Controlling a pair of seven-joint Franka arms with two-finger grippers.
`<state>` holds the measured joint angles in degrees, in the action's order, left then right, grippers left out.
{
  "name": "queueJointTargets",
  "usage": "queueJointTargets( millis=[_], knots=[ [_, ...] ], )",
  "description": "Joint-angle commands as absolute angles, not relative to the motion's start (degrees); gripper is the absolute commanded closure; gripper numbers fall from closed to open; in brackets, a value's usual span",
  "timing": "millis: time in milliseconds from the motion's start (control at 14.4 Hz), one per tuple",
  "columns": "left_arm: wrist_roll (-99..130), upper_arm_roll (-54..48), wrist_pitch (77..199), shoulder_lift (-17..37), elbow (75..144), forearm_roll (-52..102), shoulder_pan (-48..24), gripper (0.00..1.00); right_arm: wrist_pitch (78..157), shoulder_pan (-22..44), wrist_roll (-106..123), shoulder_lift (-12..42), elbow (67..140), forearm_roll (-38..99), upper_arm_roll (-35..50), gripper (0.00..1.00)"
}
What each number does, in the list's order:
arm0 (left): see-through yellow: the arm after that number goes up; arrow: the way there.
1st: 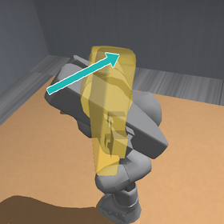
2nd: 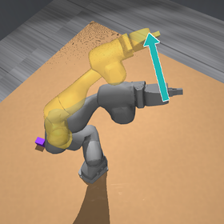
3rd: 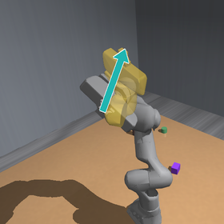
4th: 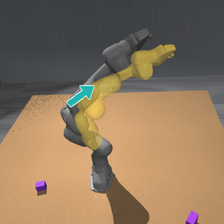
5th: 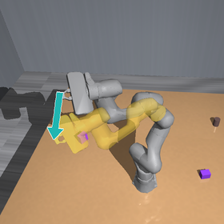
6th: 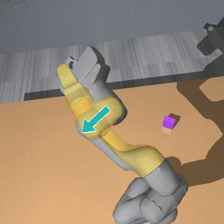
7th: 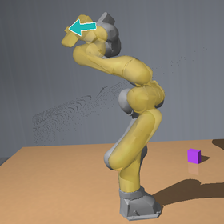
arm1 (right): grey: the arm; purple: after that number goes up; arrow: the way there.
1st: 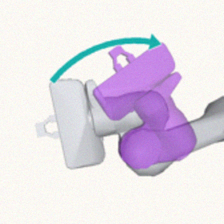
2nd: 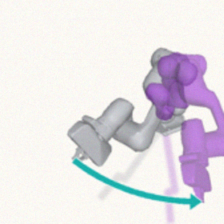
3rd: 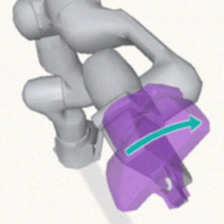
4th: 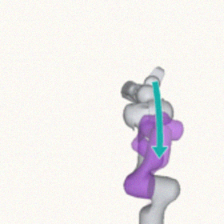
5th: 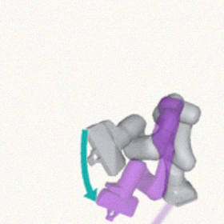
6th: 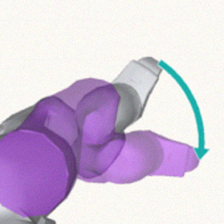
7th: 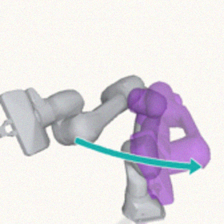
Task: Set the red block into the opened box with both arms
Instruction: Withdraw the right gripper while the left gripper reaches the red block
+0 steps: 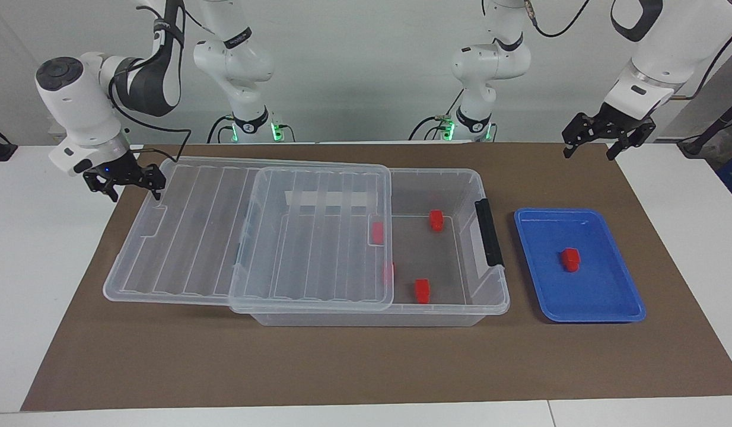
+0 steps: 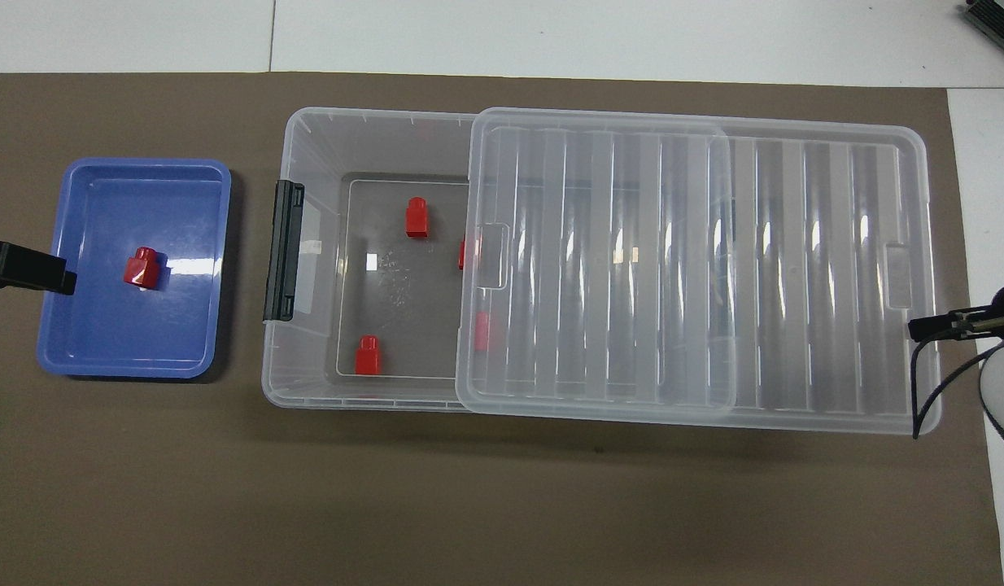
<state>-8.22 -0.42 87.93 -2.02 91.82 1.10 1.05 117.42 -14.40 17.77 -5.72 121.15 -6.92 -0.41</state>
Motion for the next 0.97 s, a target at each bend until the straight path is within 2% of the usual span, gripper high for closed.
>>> queueJointTargets(
  millis=[0, 139, 346, 693, 900],
  knots=[
    [-7.73, 0.09, 87.27, -2.99, 92.64, 0.97, 0.88, 0.0, 117.6, -16.0, 18.98, -6.06, 121.11, -8.26, 0.09, 0.0],
    [-7.47, 0.09, 92.07, -2.9, 93.51, -1.74, 1.14, 0.0, 117.42, -16.08, 18.9, -6.06, 121.11, -8.26, -0.09, 0.0],
    [-8.26, -0.09, 105.59, -3.69, 104.02, -2.29, 5.7, 0.0, 117.07, -16.52, 18.46, -6.06, 120.59, -8.09, 0.0, 0.0],
    [-9.93, -0.09, 131.07, 3.94, 116.86, -2.29, 10.19, 0.0, 116.37, -14.16, 11.37, -7.03, 118.04, -7.21, 1.05, 0.0],
    [-9.93, -0.09, 145.16, 9.38, 124.18, -2.29, 9.32, 0.0, 109.19, -9.51, -0.48, -6.51, 111.99, -7.03, 1.23, 0.0]
  ],
)
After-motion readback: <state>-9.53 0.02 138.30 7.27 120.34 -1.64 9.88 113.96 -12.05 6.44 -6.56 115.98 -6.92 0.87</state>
